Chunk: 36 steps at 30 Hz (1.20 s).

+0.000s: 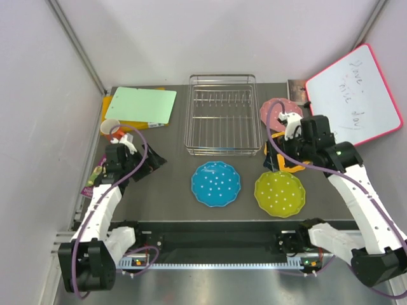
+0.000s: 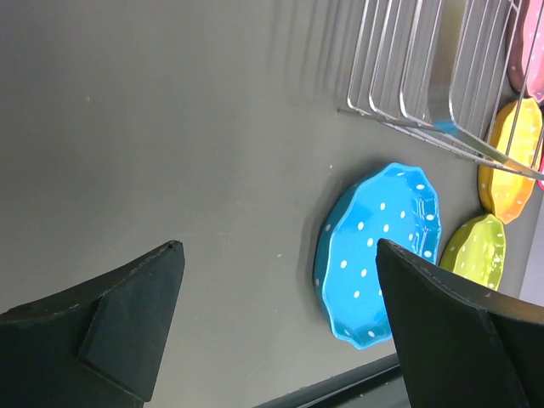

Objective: Load the plates into the dish rack

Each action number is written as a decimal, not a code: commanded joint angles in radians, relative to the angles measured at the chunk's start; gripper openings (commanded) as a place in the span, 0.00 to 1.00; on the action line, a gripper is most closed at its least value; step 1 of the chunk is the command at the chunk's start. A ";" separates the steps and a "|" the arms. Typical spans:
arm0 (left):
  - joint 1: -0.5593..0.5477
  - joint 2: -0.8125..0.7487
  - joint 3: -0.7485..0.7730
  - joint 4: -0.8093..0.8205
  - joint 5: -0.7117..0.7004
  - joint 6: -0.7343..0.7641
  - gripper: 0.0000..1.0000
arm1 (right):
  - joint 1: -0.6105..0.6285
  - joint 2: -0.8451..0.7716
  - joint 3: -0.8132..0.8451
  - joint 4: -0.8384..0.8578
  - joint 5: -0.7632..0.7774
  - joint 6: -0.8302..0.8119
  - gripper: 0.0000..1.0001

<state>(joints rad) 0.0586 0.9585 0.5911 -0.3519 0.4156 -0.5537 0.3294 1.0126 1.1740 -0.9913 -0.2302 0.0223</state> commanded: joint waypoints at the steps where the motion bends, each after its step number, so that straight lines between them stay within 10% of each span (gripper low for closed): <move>1: 0.018 -0.044 -0.050 0.079 0.046 -0.014 0.99 | -0.006 -0.031 -0.033 0.115 -0.110 -0.048 1.00; 13: 0.004 0.058 -0.016 0.097 0.132 0.076 0.88 | -0.070 0.181 -0.240 0.502 -0.432 0.234 1.00; 36: -0.328 0.332 -0.060 0.307 0.094 -0.078 0.82 | 0.237 0.362 -0.507 0.980 -0.075 0.413 1.00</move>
<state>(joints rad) -0.2432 1.2488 0.5419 -0.1867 0.5037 -0.5785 0.5316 1.3544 0.6678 -0.1112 -0.3847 0.3878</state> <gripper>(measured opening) 0.830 0.996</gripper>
